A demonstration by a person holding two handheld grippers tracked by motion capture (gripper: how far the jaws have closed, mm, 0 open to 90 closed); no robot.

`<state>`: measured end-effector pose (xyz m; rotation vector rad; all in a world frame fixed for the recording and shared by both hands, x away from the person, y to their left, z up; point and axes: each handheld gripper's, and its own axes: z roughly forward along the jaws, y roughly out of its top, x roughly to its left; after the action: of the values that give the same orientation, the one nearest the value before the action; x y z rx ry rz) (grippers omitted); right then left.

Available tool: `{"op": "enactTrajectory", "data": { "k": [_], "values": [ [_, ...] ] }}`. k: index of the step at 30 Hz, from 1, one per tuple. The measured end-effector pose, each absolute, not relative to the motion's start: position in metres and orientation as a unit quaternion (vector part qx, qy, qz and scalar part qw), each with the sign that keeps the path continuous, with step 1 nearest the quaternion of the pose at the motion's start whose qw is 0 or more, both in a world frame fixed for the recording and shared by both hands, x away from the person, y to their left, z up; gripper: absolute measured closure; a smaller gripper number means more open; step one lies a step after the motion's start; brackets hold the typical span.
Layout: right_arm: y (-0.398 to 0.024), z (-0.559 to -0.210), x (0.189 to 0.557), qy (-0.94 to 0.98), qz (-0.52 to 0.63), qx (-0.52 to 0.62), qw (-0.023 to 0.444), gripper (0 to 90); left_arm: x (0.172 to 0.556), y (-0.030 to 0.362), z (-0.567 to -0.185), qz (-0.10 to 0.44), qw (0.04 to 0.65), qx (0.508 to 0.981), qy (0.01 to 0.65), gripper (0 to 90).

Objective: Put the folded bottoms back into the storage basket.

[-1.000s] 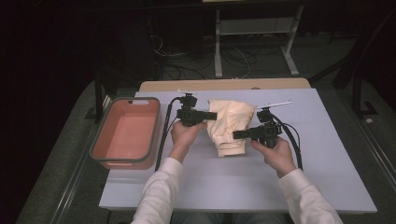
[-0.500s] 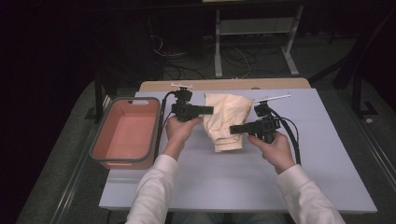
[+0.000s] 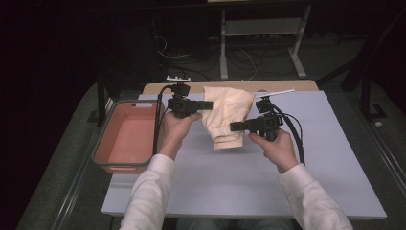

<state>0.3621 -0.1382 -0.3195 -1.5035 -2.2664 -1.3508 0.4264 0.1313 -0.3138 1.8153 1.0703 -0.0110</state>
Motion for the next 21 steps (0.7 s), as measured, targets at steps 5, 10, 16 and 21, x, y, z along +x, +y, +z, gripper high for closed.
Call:
{"op": "enactTrajectory", "data": {
  "k": [5, 10, 16, 21],
  "values": [
    [-0.130, -0.314, 0.363, -0.747, -0.447, -0.490, 0.051, 60.7, 0.425, 0.140, -0.308, 0.001, 0.497, 0.746, 0.443, 76.5],
    [-0.123, -0.309, 0.365, -0.750, -0.451, -0.482, 0.048, 60.7, 0.424, 0.148, -0.301, 0.009, 0.498, 0.746, 0.442, 76.5],
    [-0.111, -0.301, 0.366, -0.754, -0.452, -0.474, 0.045, 60.7, 0.421, 0.161, -0.293, 0.016, 0.503, 0.741, 0.444, 76.5],
    [-0.101, -0.295, 0.368, -0.758, -0.456, -0.465, 0.041, 60.6, 0.420, 0.173, -0.287, 0.019, 0.508, 0.738, 0.444, 76.5]
  ]
}}
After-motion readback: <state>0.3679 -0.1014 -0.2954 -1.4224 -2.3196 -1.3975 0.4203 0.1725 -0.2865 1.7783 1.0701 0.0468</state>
